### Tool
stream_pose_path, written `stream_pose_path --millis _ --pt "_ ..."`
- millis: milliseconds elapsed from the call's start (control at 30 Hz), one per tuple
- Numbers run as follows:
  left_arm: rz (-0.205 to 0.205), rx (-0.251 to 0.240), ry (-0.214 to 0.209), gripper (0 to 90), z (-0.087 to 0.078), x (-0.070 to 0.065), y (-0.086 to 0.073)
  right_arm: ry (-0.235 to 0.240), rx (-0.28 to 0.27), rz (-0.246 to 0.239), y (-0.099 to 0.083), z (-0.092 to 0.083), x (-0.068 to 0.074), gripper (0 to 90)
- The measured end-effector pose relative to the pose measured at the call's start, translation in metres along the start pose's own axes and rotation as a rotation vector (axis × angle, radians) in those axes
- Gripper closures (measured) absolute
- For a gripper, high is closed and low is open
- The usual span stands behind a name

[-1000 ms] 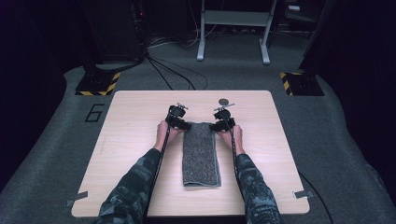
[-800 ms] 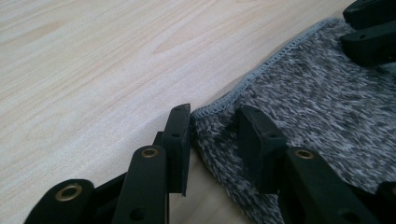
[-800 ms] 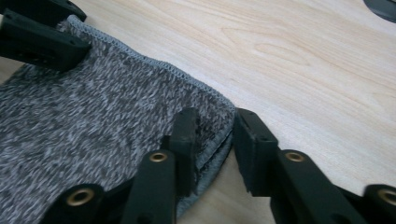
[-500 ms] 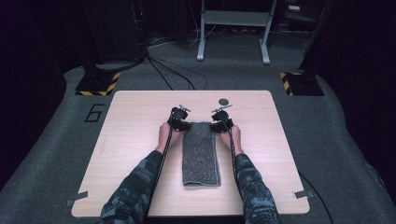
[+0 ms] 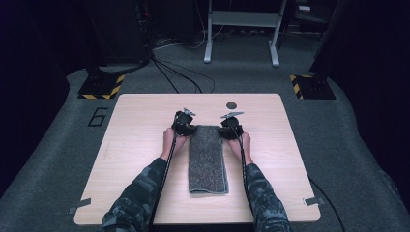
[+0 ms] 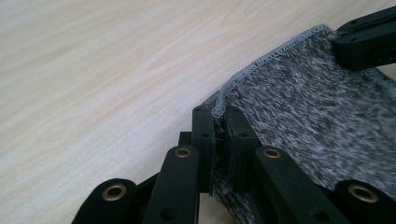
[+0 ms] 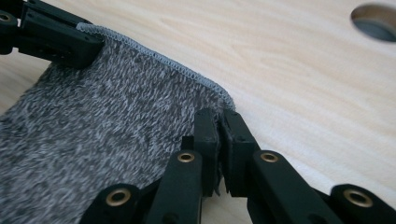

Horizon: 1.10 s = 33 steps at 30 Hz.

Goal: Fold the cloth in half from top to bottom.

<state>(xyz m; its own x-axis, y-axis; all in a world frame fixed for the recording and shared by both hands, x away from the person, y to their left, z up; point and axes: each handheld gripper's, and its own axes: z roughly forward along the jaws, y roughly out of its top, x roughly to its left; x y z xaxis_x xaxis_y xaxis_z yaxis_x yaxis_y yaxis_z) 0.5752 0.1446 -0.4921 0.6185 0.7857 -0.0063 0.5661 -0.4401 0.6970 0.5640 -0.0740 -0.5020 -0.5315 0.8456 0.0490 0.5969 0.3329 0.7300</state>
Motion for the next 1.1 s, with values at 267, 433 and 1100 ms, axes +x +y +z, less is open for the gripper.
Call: stream_pose_path --millis 267,433,1100 --pt "0.029 -0.073 0.009 84.0 -0.022 -0.004 0.009 -0.007 -0.082 -0.041 0.009 -0.023 0.0 85.6" --pt "0.051 -0.097 0.012 84.0 -0.033 -0.006 0.013 -0.012 -0.121 -0.043 0.013 -0.033 0.0 85.6" --pt "0.095 -0.179 0.04 84.0 -0.065 -0.013 0.027 -0.021 -0.213 -0.109 0.032 -0.062 0.004 85.4"
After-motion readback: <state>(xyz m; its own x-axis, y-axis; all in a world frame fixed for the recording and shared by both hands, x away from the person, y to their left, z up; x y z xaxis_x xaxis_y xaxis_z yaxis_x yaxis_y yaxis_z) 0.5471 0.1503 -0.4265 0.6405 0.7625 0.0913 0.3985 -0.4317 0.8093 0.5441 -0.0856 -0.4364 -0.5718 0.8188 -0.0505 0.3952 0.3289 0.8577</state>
